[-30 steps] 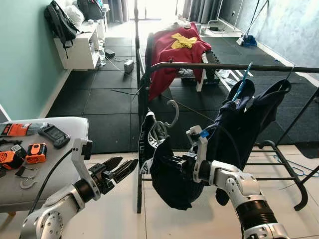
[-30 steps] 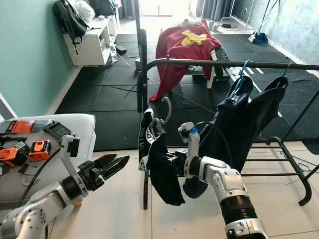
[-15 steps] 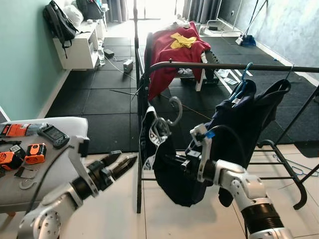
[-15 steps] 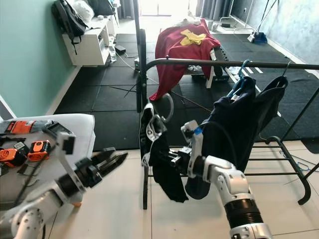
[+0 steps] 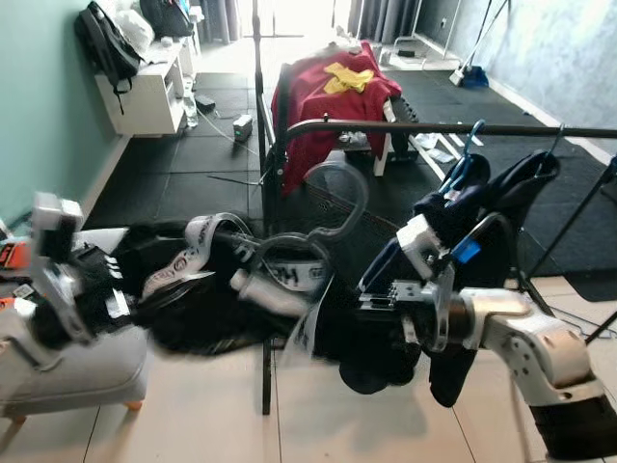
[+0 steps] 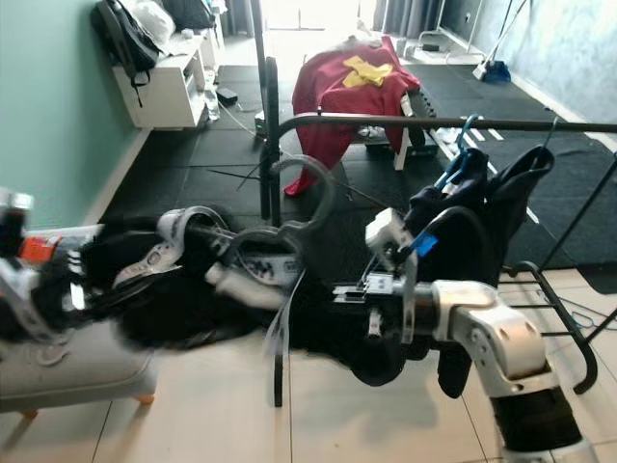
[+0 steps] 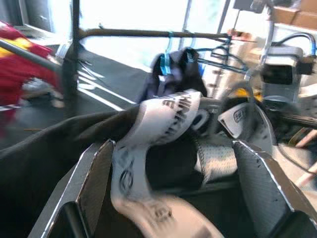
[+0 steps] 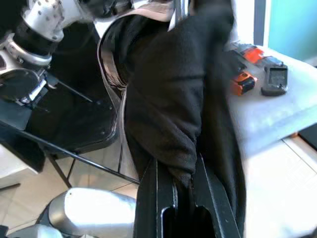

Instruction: Hang hanger

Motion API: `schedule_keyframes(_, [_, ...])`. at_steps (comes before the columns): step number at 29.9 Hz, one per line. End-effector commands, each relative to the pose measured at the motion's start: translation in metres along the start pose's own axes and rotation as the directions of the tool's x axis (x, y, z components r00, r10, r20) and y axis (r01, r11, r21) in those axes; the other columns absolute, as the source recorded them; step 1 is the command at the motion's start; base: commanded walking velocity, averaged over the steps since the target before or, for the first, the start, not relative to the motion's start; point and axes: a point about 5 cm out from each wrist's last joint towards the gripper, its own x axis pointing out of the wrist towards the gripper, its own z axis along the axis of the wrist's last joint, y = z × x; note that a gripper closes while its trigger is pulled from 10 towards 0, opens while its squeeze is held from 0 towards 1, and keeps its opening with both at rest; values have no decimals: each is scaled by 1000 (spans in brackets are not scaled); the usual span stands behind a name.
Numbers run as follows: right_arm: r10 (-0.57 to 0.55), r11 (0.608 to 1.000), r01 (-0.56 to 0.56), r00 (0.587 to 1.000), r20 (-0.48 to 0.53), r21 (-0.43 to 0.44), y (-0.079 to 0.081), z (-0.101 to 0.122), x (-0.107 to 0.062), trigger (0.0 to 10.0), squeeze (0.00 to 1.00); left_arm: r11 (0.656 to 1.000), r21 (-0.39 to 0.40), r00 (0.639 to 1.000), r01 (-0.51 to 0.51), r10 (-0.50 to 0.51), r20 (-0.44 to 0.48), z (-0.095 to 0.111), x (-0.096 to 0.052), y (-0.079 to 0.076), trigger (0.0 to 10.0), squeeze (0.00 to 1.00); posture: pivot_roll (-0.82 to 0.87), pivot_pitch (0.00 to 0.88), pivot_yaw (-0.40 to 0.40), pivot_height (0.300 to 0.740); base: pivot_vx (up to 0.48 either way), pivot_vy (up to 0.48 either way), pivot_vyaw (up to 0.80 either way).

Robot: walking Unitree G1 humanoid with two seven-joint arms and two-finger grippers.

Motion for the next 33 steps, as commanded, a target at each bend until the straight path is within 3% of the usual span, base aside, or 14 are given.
schedule_keyframes(1, [15,1000,-15,998,-62,11,6,-10,5,10000,0,999,38,1000,6,-6,4,11,-5,3,10000,0,-58,56,-15,740,0,0,0])
schedule_keyframes(6, [-2,1000,4,993,-117,22,10,-25,7,10000,0,998,47,999,41,-42,3,14,-1,-3,10000,0,-55,61,-12,740,0,0,0])
schedule_keyframes(9, [5,1000,-5,999,-50,5,14,-6,1,10000,0,991,17,991,129,-129,-36,6,3,-20,10000,0,-65,68,-12,740,0,0,0])
schedule_keyframes(11, [5,1000,-5,999,-50,5,14,-6,1,10000,0,991,17,991,129,-129,-36,6,3,-20,10000,0,-65,68,-12,740,0,0,0])
schedule_keyframes(14, [-19,999,20,1000,17,-46,10,19,-15,10000,0,985,17,985,171,-171,30,21,-3,-21,10000,0,-66,69,-11,740,0,0,0])
schedule_keyframes(16, [-19,999,20,1000,17,-46,10,19,-15,10000,0,985,17,985,171,-171,30,21,-3,-21,10000,0,-66,69,-11,740,0,0,0])
schedule_keyframes(18, [1,996,11,990,140,-88,13,45,-26,10000,0,982,36,980,186,-188,57,28,-6,-22,10000,0,-70,67,-1,740,0,0,0])
schedule_keyframes(21, [1,996,11,990,140,-88,13,45,-26,10000,0,982,36,980,186,-188,57,28,-6,-22,10000,0,-70,67,-1,740,0,0,0])
schedule_keyframes(22, [36,995,-16,978,203,-103,17,57,-31,10000,0,982,42,981,182,-184,55,29,-7,-21,10000,0,-72,69,2,740,0,0,0])
schedule_keyframes(25, [69,992,-41,967,247,-116,21,65,-35,10000,0,987,61,987,148,-151,47,29,-7,-17,10000,0,-77,68,4,740,0,0,0])
schedule_keyframes(27, [69,992,-41,967,247,-116,21,65,-35,10000,0,987,61,987,148,-151,47,29,-7,-17,10000,0,-77,68,4,740,0,0,0])
schedule_keyframes(33, [102,991,-77,961,256,-106,27,63,-32,10000,0,993,122,998,-5,-2,57,26,4,-3,10000,0,-80,62,2,740,0,0,0])
